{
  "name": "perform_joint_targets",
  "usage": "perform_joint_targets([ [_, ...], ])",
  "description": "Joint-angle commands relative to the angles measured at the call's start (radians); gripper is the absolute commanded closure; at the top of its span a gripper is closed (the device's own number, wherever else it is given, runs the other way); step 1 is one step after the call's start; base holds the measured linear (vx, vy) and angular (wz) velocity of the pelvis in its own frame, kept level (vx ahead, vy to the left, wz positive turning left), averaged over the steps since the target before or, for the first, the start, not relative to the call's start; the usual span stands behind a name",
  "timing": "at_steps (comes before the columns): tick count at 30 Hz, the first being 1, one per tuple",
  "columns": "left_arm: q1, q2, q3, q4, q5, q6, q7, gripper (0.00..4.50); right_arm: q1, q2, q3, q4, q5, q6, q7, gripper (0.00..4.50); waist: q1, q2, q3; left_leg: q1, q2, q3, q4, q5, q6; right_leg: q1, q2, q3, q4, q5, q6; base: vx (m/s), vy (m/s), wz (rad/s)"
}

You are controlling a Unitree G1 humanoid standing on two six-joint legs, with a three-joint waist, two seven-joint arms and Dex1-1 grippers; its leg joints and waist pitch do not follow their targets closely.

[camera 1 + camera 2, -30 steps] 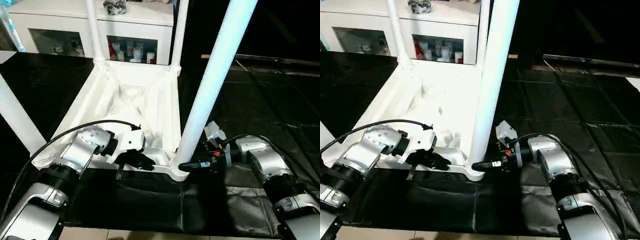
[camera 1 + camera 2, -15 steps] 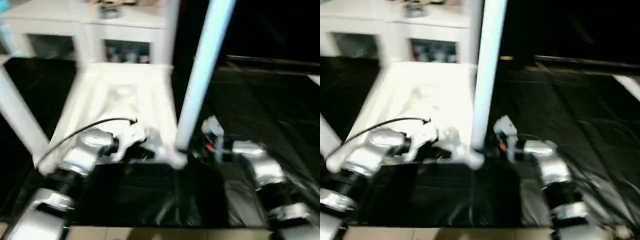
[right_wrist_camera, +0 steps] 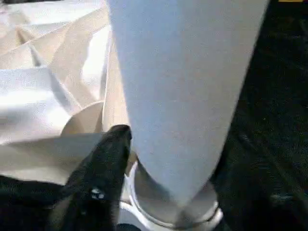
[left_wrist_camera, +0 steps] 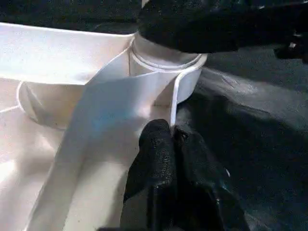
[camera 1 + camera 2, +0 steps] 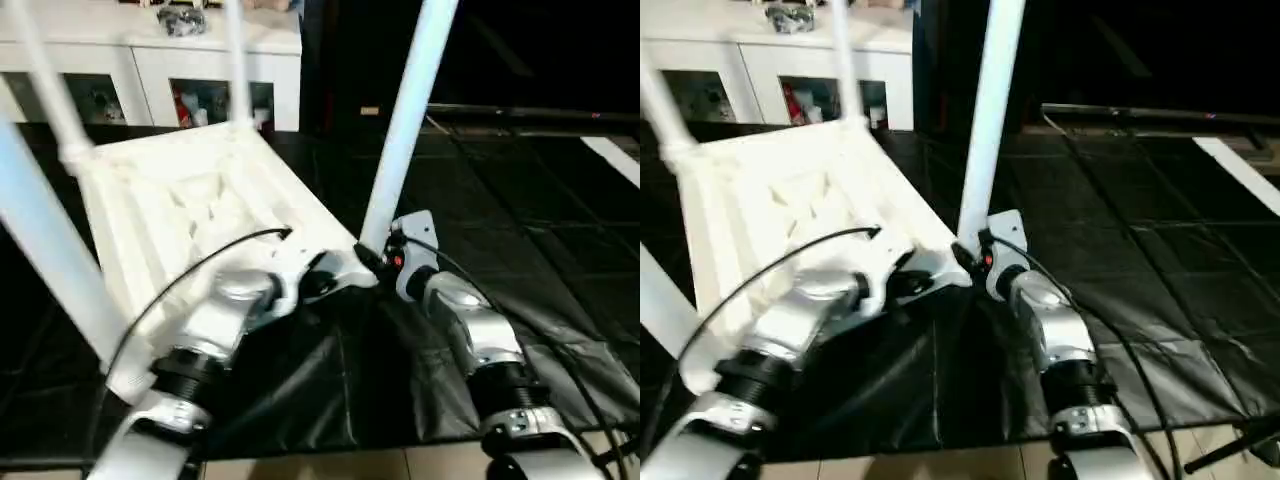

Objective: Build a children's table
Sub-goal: Rotate leg to tighten

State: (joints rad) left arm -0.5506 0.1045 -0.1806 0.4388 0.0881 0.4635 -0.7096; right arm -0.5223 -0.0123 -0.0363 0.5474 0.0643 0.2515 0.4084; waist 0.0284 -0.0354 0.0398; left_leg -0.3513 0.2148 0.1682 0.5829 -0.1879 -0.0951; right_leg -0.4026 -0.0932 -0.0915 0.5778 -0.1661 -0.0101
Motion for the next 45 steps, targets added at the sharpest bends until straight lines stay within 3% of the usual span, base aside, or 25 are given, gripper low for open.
perform_joint_targets([
  [1, -0.020, -0.048, -0.039, -0.041, -0.002, -0.014, 0.042, 4.50, 0.011, 0.089, 0.104, 0.003, 0.014, 0.037, 0.068, 1.49, 0.004, 0.000, -0.053, -0.005, 0.013, -0.001, -0.083, -0.267, 0.025, 0.044, -0.047, 0.042, -0.071, -0.341, -0.139, 0.000, 0.000, 0.00],
  [3, -0.014, -0.026, -0.052, -0.045, 0.002, -0.022, 0.016, 4.50, 0.017, 0.072, 0.101, -0.004, 0.014, 0.022, 0.078, 1.39, 0.008, -0.001, -0.057, 0.000, 0.013, 0.007, -0.078, -0.218, 0.037, 0.043, -0.046, 0.046, -0.064, -0.269, -0.165, 0.057, -0.023, 0.04],
  [7, -0.003, 0.055, -0.083, -0.055, 0.004, -0.053, -0.098, 4.50, 0.047, -0.017, 0.093, -0.042, 0.036, -0.020, 0.191, 0.95, 0.014, 0.001, -0.065, -0.007, 0.011, 0.010, -0.070, -0.086, 0.079, 0.057, -0.044, 0.045, -0.041, -0.089, -0.211, 0.057, -0.028, 0.02],
  [9, 0.001, 0.081, -0.091, -0.059, 0.002, -0.055, -0.136, 4.50, 0.054, -0.056, 0.084, -0.053, 0.052, -0.028, 0.243, 0.86, 0.014, 0.001, -0.064, -0.005, 0.012, 0.013, -0.068, -0.080, 0.091, 0.057, -0.044, 0.046, -0.038, -0.060, -0.227, 0.000, 0.000, 0.00],
  [12, 0.004, 0.119, -0.101, -0.055, -0.001, -0.082, -0.193, 4.50, 0.058, -0.115, 0.062, -0.063, 0.075, -0.045, 0.319, 0.49, 0.018, 0.002, -0.061, -0.002, 0.015, 0.014, -0.070, -0.103, 0.096, 0.057, -0.044, 0.046, -0.039, -0.079, -0.243, 0.000, 0.000, 0.00],
  [16, -0.002, 0.190, -0.122, -0.016, -0.004, -0.182, -0.317, 4.50, 0.058, -0.243, 0.045, -0.078, 0.115, -0.071, 0.511, 0.12, 0.023, -0.001, -0.057, 0.004, 0.017, 0.014, -0.071, -0.165, 0.076, 0.053, -0.044, 0.046, -0.051, -0.175, -0.221, 0.000, 0.000, 0.00],
  [18, -0.008, 0.218, -0.136, 0.001, -0.008, -0.217, -0.359, 4.50, 0.063, -0.281, 0.051, -0.090, 0.126, -0.069, 0.585, 0.04, 0.029, 0.001, -0.057, 0.008, 0.017, 0.016, -0.070, -0.175, 0.076, 0.050, -0.042, 0.047, -0.049, -0.175, -0.225, 0.000, 0.000, 0.00],
  [24, -0.028, 0.276, -0.161, 0.036, -0.032, -0.314, -0.503, 4.50, 0.064, -0.373, 0.093, -0.099, 0.151, -0.069, 0.780, 0.04, 0.037, -0.003, -0.057, 0.001, 0.017, 0.012, -0.069, -0.178, 0.068, 0.054, -0.047, 0.044, -0.048, -0.211, -0.216, 0.000, 0.000, 0.00],
  [32, -0.056, 0.315, -0.209, 0.069, -0.042, -0.413, -0.660, 4.50, 0.034, -0.411, 0.160, -0.060, 0.150, -0.108, 0.951, 0.04, 0.058, -0.001, -0.057, 0.006, 0.023, 0.016, -0.067, -0.189, 0.056, 0.047, -0.048, 0.046, -0.044, -0.228, -0.221, 0.000, 0.000, 0.00],
  [38, -0.076, 0.322, -0.233, 0.091, -0.043, -0.463, -0.731, 4.50, -0.020, -0.389, 0.194, 0.020, 0.139, -0.130, 1.018, 0.49, 0.064, 0.003, -0.057, 0.008, 0.025, 0.017, -0.067, -0.215, 0.034, 0.044, -0.047, 0.045, -0.042, -0.237, -0.226, 0.000, 0.000, 0.00],
  [45, -0.083, 0.311, -0.236, 0.104, -0.040, -0.476, -0.730, 4.50, -0.034, -0.369, 0.219, 0.050, 0.131, -0.144, 1.039, 1.18, 0.070, 0.000, -0.060, 0.005, 0.025, 0.017, -0.066, -0.191, 0.033, 0.048, -0.048, 0.045, -0.036, -0.206, -0.231, 0.000, 0.000, 0.00],
])
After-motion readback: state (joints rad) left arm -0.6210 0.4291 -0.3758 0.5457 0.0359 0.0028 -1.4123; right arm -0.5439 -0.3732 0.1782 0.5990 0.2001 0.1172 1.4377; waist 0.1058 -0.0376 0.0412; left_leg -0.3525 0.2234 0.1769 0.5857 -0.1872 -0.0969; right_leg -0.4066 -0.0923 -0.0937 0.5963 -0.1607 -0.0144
